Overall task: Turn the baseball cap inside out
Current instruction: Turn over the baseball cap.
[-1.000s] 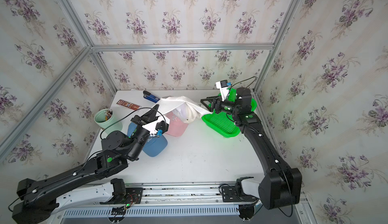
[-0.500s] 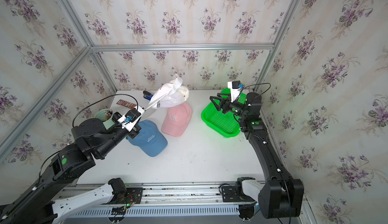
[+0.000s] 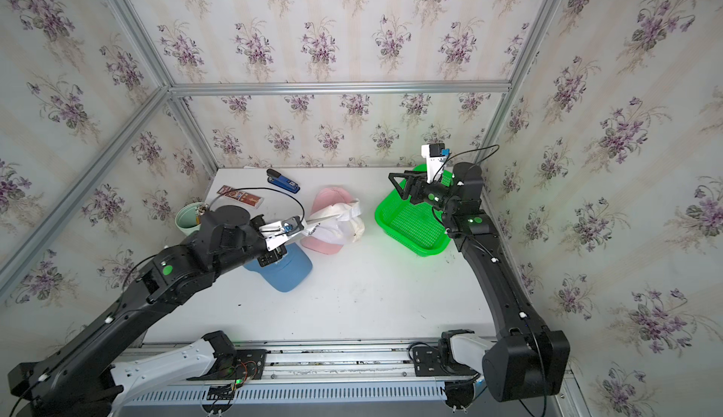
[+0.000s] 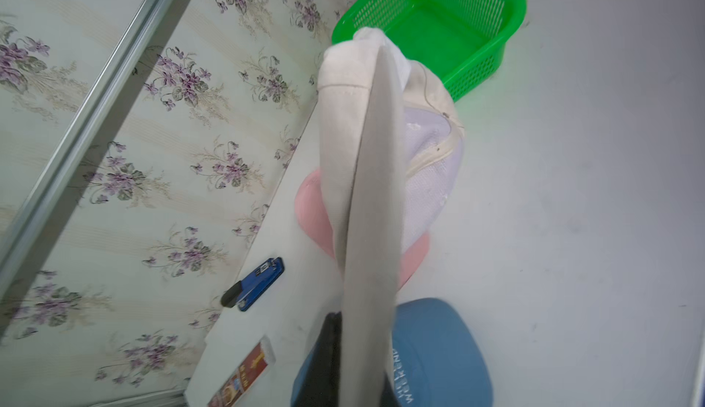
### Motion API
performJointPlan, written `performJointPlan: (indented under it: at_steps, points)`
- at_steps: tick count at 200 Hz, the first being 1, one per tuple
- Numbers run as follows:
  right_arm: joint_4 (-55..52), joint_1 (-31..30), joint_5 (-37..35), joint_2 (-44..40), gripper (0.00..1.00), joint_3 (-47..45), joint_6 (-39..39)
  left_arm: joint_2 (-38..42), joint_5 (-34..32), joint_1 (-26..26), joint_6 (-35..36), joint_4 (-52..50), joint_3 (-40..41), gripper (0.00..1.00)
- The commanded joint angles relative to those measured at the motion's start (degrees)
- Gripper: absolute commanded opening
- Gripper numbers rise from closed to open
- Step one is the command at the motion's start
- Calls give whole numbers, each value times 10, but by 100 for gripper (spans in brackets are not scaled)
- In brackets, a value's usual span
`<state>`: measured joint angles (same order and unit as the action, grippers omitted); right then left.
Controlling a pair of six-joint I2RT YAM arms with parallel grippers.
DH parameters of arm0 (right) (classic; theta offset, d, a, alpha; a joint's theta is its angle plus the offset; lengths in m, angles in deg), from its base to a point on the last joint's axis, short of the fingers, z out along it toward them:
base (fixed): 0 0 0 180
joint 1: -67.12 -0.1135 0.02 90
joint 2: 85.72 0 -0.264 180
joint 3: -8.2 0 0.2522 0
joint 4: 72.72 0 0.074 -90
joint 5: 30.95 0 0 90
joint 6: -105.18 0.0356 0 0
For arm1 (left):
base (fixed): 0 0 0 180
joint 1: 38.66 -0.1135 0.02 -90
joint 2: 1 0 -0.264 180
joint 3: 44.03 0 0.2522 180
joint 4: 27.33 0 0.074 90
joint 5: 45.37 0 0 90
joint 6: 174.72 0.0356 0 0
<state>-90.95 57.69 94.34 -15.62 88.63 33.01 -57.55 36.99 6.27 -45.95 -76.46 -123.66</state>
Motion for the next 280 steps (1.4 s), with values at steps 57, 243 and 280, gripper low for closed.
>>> performJointPlan:
  at_steps: [57,243,280]
  points:
    - [-163,-104,-171,86,77,87,2,-40,-234,119,541,622,265,5]
    - [1,-87,-103,70,56,-46,121,-160,-224,170,805,1074,357,9]
    - [85,-62,-7,54,8,-58,175,-145,-222,178,798,1086,370,9]
